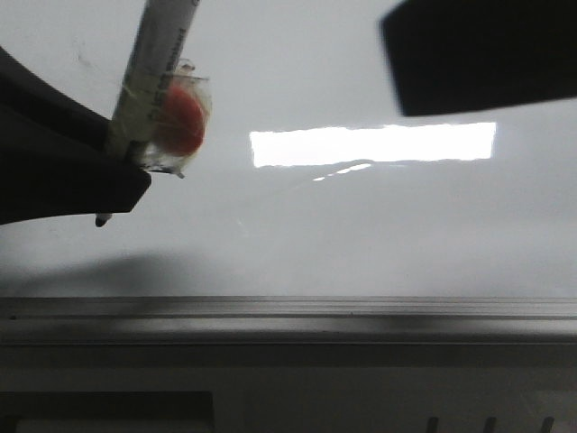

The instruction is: Write number 3 on whiteboard

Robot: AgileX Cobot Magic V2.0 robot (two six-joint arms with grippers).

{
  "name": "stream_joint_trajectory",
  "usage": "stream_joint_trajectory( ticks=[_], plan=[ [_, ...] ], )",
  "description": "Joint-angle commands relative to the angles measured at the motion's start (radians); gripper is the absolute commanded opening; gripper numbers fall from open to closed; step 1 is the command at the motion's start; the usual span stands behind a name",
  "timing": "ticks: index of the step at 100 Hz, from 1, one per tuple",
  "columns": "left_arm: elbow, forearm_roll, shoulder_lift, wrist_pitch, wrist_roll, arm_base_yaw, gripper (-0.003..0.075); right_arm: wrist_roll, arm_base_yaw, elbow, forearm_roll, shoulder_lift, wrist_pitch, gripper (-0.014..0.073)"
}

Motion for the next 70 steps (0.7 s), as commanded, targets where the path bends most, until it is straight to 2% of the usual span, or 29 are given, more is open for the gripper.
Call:
stream_joint_trajectory(
  ticks=[1,23,49,54,59,60,63,68,70],
  plan=[
    [-0.035,0.033,0.009,-0.094,0.002,-0.011,-0.002,-0.011,0.017,-0.091,-0.036,0.091,-0.085,0.0395],
    [-0.035,0.049,0.053,-0.092,0.002,-0.011,-0.002,-0.011,0.017,-0.215,-0.036,0.255,-0.115,0.0395],
    [-0.035,0.05,0.066,-0.094,0.002,-0.011,-0.002,-0.011,0.017,-0.269,-0.036,0.362,-0.102,0.0379],
    [-0.035,0.051,0.066,-0.094,0.002,-0.011,-0.002,-0.011,0.017,-0.269,-0.036,0.369,-0.088,0.0326],
    [-0.035,0.051,0.066,-0.094,0.002,-0.011,-0.002,-0.011,0.017,-0.269,-0.036,0.373,-0.073,0.0229],
    [-0.035,0.051,0.066,-0.094,0.002,-0.011,-0.002,-0.011,0.017,-0.269,-0.036,0.373,-0.07,0.0171],
    [-0.035,0.051,0.066,-0.094,0.002,-0.011,-0.002,-0.011,0.017,-0.269,-0.036,0.373,-0.068,0.0106],
    [-0.035,0.053,0.066,-0.094,0.002,-0.011,-0.002,-0.011,0.014,-0.27,-0.036,0.373,-0.065,-0.0075],
    [-0.035,0.054,0.066,-0.094,0.002,-0.011,-0.002,-0.01,0.012,-0.271,-0.034,0.373,-0.062,-0.0066]
  ],
)
